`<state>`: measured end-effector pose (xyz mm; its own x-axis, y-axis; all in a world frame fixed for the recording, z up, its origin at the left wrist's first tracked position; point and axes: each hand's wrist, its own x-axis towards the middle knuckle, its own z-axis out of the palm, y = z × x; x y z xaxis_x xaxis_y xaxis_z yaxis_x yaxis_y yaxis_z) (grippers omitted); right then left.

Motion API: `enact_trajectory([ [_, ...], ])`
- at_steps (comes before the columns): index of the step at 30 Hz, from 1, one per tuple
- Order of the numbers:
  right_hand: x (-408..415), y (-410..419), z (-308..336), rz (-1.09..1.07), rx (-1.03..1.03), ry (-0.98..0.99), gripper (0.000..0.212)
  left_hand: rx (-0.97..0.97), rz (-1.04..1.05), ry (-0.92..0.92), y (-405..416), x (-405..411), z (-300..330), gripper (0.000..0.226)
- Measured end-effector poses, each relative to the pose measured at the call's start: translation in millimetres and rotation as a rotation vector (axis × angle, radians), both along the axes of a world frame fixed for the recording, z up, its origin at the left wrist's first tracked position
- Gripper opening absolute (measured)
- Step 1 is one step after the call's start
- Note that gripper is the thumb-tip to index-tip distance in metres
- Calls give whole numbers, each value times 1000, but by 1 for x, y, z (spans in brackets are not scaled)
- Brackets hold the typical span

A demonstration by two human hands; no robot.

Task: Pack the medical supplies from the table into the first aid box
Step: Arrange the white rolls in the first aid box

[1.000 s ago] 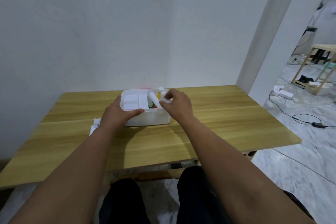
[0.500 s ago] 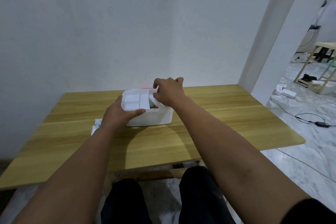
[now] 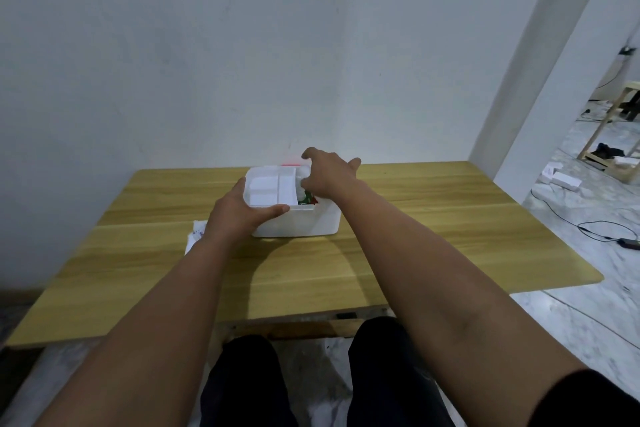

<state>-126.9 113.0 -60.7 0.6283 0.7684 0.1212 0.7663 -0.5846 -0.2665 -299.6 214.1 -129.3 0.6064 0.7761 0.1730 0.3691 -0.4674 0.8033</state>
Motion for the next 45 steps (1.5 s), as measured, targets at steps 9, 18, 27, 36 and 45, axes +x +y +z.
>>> enact_trajectory([
  [9, 10, -38, -3, 41, 218, -30, 33, -10, 19, 42, 1, -1, 1, 112],
  [18, 15, -59, -32, 121, 236, -155, 28, -5, 13, 10, -4, -1, 5, 101],
  [27, 33, -74, -32, 52, 450, 303, 97, 0, 6, 12, -5, -2, 5, 99],
  [36, 42, -61, -48, 118, 380, 608, 93, -36, 2, -36, -9, -2, 12, 95],
  [45, 40, -51, -62, 102, 484, 728, 130, -81, 0, 1, 10, -23, 20, 86],
])
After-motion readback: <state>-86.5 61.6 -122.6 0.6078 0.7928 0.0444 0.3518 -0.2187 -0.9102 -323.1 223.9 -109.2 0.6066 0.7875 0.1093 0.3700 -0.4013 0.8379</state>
